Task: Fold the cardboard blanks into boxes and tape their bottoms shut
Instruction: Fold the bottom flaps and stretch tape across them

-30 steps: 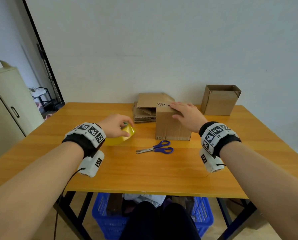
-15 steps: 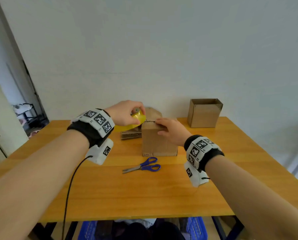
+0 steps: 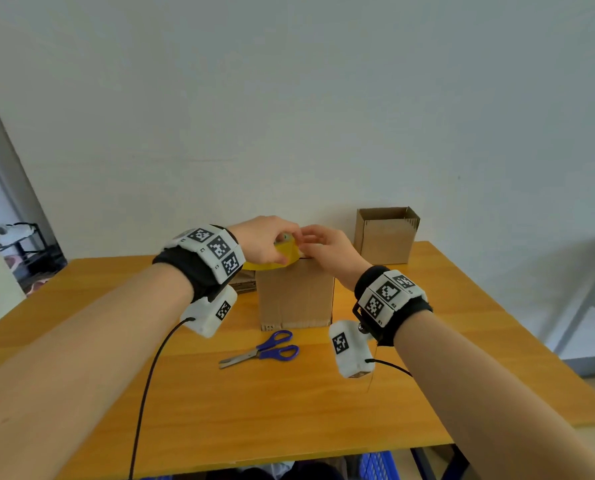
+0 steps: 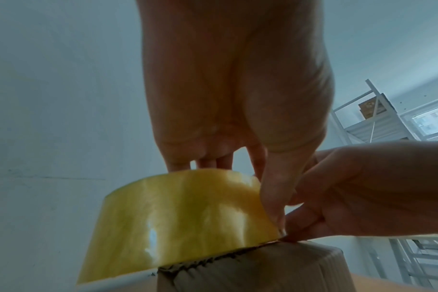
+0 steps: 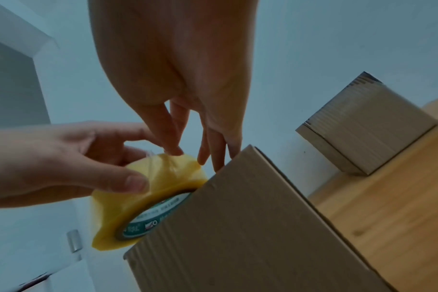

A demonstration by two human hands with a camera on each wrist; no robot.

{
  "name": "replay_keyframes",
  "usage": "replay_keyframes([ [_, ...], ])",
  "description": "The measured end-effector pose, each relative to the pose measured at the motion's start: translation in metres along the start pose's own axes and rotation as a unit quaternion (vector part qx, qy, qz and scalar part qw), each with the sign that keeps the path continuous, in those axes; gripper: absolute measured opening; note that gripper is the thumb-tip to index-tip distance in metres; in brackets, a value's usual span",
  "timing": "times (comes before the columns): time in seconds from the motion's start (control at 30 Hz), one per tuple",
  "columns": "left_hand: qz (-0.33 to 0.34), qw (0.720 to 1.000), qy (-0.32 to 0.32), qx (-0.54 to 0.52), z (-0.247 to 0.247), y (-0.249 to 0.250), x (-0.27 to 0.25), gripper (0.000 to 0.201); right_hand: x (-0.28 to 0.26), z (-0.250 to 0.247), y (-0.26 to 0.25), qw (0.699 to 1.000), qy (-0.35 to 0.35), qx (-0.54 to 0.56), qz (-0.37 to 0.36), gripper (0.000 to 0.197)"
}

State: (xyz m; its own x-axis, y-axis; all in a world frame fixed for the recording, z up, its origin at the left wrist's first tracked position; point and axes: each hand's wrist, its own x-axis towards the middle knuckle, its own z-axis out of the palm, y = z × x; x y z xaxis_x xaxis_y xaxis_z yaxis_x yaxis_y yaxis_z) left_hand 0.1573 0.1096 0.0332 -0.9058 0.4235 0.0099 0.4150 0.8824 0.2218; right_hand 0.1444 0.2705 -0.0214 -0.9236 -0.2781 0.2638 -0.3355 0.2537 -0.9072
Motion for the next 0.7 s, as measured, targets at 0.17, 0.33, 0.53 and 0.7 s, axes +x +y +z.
replay_keyframes([
  [0.17,0.0,1.0,-0.005,-0.009,0.002,-0.001,0.003,0.046,0.001,-0.001,0.002,1.0,0.015,-0.017,-0.009,0.028],
  [0.33,-0.026,0.998,0.002,-0.049,0.002,-0.003,0.007,0.052,0.004,0.001,0.006,0.997,0.061,-0.046,-0.029,0.016],
  [0.53,-0.046,0.996,0.021,-0.07,0.002,-0.011,0.008,0.055,0.008,0.006,0.004,0.991,0.094,-0.078,-0.044,0.015],
  [0.7,-0.054,0.993,0.08,-0.065,-0.002,-0.021,0.006,0.041,0.014,0.004,0.006,0.994,0.093,-0.061,-0.014,0.018],
])
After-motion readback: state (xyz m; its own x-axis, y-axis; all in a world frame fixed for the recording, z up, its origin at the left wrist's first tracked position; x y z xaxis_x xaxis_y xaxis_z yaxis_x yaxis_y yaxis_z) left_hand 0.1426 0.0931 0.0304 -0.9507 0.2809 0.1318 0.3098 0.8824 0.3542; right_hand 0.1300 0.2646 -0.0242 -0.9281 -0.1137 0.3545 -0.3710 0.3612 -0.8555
